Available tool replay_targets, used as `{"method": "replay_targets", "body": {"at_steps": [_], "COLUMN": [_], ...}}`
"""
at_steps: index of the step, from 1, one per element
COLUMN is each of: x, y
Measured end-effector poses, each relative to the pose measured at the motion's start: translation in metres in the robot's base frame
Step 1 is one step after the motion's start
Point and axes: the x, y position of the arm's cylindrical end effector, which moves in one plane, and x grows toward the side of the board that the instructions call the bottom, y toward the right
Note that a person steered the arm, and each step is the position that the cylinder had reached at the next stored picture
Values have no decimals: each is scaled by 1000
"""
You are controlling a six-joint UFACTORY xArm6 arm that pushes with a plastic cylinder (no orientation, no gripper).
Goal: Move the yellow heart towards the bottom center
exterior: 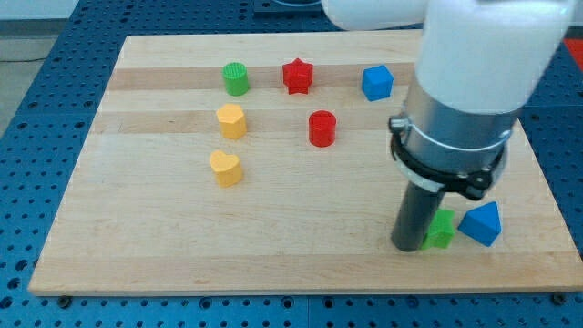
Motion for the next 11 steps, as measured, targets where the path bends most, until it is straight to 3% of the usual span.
{"method": "replay_targets", "body": {"at_steps": [2,3,5,7,8,9,11], "x": [0,2,-9,-88,-117,-117,-87], "y": [6,-36,-191,-330,-315,-254,-174]}}
